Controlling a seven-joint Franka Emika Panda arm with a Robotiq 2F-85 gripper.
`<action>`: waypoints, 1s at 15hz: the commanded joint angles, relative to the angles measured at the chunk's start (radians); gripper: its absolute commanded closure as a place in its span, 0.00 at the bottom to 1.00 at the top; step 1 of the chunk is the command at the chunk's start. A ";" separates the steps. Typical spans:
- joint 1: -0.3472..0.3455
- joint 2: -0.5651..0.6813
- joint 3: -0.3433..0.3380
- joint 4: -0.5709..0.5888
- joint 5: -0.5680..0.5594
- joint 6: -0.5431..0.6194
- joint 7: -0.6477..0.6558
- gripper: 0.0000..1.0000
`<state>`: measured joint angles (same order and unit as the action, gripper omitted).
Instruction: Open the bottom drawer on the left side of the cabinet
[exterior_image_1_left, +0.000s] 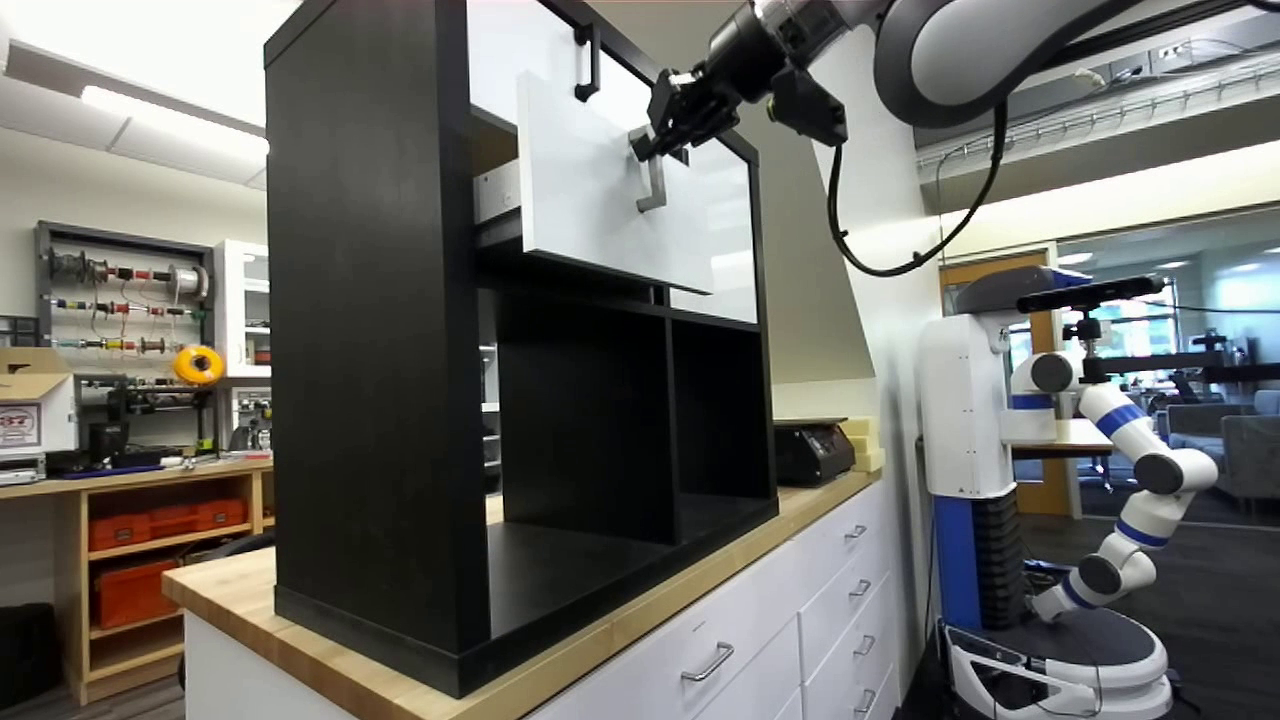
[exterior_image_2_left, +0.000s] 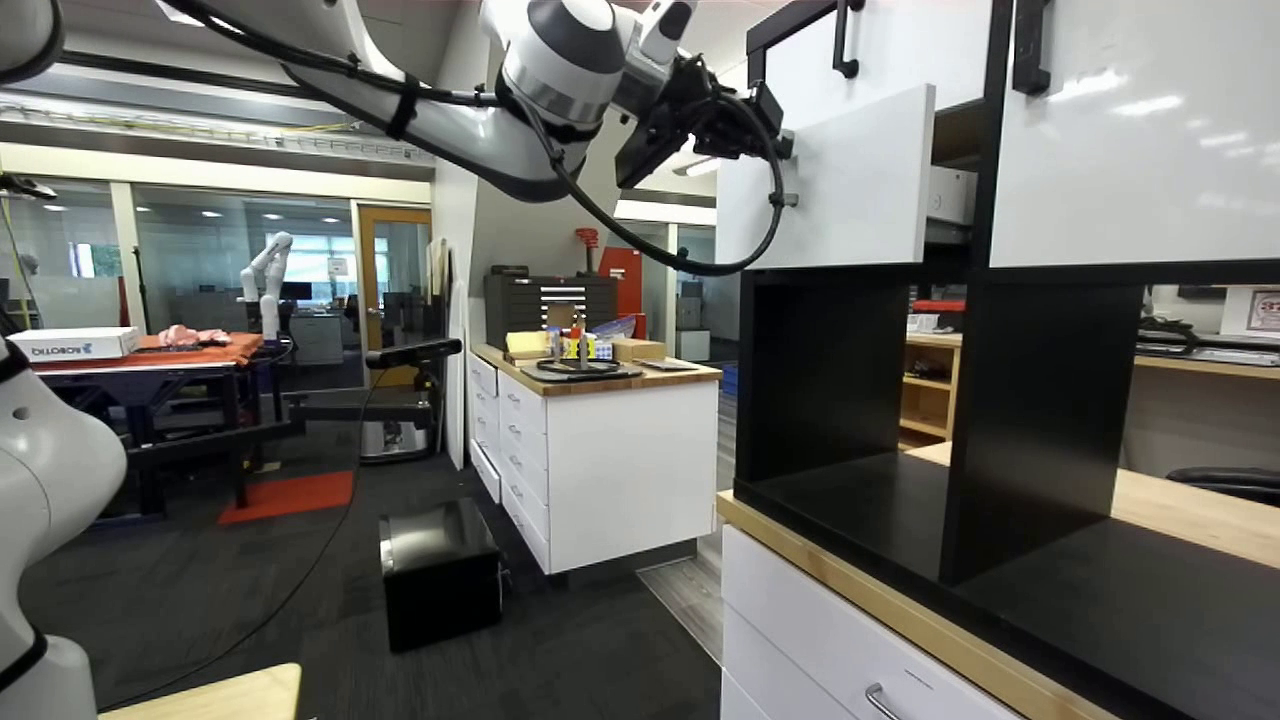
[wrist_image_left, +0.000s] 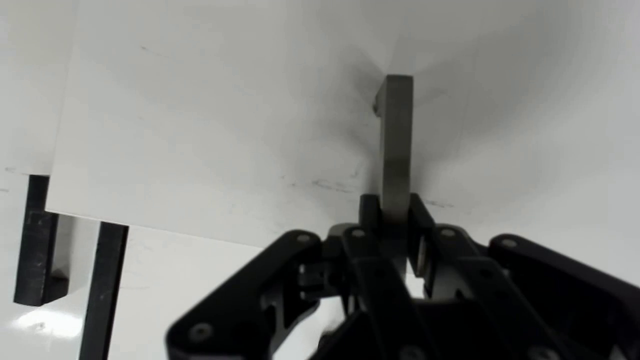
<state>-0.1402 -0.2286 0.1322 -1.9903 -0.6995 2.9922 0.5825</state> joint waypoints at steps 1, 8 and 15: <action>0.013 -0.128 0.002 -0.144 0.020 -0.014 0.036 0.96; 0.010 -0.282 0.006 -0.287 0.046 -0.034 0.073 0.96; 0.008 -0.408 0.018 -0.374 0.057 -0.091 0.102 0.96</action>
<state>-0.1397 -0.5518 0.1396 -2.2992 -0.6623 2.9550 0.6517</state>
